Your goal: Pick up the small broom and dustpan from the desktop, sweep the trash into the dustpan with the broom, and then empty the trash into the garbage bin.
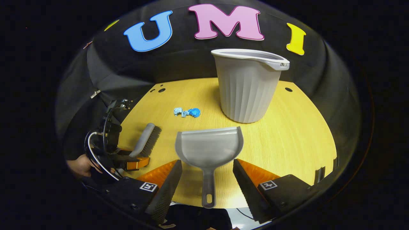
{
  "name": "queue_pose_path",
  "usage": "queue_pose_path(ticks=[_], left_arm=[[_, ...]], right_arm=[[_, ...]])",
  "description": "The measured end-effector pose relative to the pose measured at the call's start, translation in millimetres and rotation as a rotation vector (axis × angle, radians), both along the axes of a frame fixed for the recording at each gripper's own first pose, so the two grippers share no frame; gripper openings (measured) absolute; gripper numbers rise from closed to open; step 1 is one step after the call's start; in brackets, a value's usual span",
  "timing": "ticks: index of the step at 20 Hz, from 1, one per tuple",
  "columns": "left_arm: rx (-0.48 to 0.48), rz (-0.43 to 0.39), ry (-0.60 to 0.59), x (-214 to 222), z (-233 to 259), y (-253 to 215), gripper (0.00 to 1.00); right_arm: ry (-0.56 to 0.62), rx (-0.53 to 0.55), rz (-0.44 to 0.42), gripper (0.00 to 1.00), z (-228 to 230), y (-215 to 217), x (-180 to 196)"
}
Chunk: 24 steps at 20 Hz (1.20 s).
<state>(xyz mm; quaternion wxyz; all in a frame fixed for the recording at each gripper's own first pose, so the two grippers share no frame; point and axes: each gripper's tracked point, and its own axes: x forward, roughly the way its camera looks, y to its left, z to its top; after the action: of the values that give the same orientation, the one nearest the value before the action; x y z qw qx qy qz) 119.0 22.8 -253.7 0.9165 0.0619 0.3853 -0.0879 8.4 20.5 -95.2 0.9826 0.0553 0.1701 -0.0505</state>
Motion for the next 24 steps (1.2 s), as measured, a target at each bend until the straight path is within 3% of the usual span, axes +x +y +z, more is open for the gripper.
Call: queue_pose_path(ticks=[4, 8, 11, 19, 24], left_arm=[[0.002, -0.011, 0.008, 6.2, 5.1, -6.2, 0.70], [0.008, -0.018, 0.015, 8.5, 4.6, -7.4, 0.39], [-0.008, -0.011, 0.004, 9.5, 6.1, -6.1, 0.31], [-0.093, 0.040, -0.063, 3.1, 36.7, 10.2, 0.33], [-0.086, 0.045, -0.099, 13.5, 66.9, 31.7, 0.30]], right_arm=[[0.049, 0.032, -0.005, 0.99, -17.3, 0.2, 3.8], [0.083, 0.056, -0.003, 0.99, -28.5, 2.8, 9.0], [0.110, 0.071, 0.000, 0.99, -37.4, 3.7, 13.3], [0.209, 0.101, -0.014, 0.99, -74.1, 3.0, 36.9], [0.275, 0.091, -0.034, 1.00, -97.8, -5.1, 58.6]])
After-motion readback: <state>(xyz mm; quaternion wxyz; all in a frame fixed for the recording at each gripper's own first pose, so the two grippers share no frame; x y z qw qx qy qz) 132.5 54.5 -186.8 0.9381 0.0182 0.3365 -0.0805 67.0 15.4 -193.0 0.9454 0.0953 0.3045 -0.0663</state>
